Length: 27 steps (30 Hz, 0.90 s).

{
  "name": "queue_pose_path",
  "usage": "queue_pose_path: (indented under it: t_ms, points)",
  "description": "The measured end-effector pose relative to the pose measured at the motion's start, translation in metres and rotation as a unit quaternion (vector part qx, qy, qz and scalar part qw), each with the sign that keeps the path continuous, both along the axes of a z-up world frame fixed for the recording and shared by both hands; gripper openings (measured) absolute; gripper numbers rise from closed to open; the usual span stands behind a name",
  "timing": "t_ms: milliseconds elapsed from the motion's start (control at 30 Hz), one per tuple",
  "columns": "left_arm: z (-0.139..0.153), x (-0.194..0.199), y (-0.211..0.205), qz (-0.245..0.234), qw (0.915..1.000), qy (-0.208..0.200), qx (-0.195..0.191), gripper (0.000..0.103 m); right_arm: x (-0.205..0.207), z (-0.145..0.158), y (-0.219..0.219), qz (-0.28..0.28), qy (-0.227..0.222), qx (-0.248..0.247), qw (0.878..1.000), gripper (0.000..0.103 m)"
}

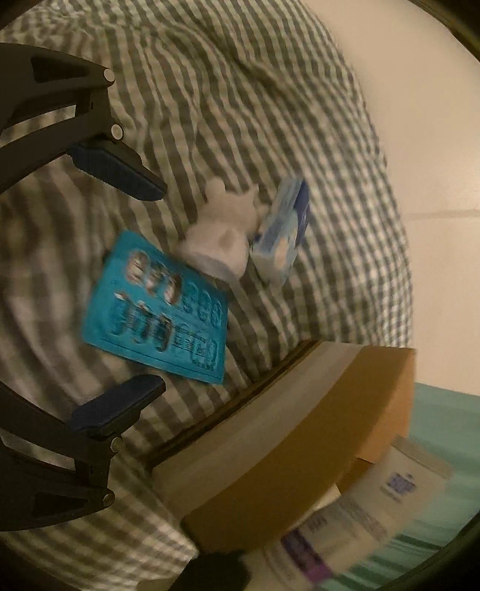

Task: Organize objects
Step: 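Grasp the teal blister pack with the left tool while the right tool holds the tube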

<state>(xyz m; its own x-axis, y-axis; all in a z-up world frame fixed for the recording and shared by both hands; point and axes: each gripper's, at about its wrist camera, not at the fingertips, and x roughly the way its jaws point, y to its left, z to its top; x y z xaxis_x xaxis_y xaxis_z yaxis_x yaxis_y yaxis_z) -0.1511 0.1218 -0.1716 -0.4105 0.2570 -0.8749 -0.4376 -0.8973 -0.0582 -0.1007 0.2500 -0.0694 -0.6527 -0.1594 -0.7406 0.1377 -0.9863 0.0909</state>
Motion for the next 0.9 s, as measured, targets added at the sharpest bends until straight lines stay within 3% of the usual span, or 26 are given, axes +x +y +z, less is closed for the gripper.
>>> queue_pose_path:
  t_ms: [167, 233, 267, 333, 367, 400, 433, 500, 700, 900]
  points:
    - [-0.025, -0.028, 0.009, -0.003, 0.9988, -0.048, 0.004, 0.098, -0.005, -0.006, 0.001, 0.000, -0.007, -0.010, 1.000, 0.020]
    - [-0.033, -0.032, 0.008, -0.007, 0.9972, -0.072, 0.018, 0.092, -0.006, -0.007, -0.002, 0.002, -0.007, -0.003, 1.000, 0.020]
    - [-0.033, -0.032, 0.005, -0.012, 0.9961, -0.080, 0.035, 0.085, -0.006, -0.007, -0.004, 0.002, -0.007, 0.000, 1.000, 0.020]
    - [-0.029, -0.028, 0.000, -0.017, 0.9951, -0.080, 0.056, 0.080, -0.006, -0.007, -0.005, 0.002, -0.008, 0.004, 1.000, 0.020]
    - [-0.027, -0.024, -0.004, -0.019, 0.9948, -0.079, 0.062, 0.073, -0.007, -0.008, -0.004, 0.001, -0.008, 0.005, 1.000, 0.020]
    - [-0.024, -0.021, -0.010, -0.017, 0.9948, -0.077, 0.065, 0.051, -0.007, -0.007, -0.004, 0.000, -0.009, 0.007, 1.000, 0.020]
    - [-0.018, -0.016, -0.018, -0.010, 0.9951, -0.072, 0.066, 0.046, -0.006, -0.007, -0.004, -0.001, -0.009, 0.009, 1.000, 0.020]
    - [-0.006, -0.006, -0.035, 0.003, 0.9950, -0.067, 0.074, 0.026, -0.005, -0.007, -0.001, -0.003, -0.007, 0.011, 1.000, 0.020]
    - [0.025, 0.028, -0.080, 0.037, 0.9963, -0.023, 0.074, 0.009, 0.009, 0.004, -0.014, 0.010, 0.003, 0.011, 1.000, 0.020]
    - [0.052, 0.050, -0.099, 0.064, 0.9954, 0.003, 0.072, 0.008, 0.031, 0.024, -0.015, 0.023, 0.021, 0.007, 0.999, 0.020]
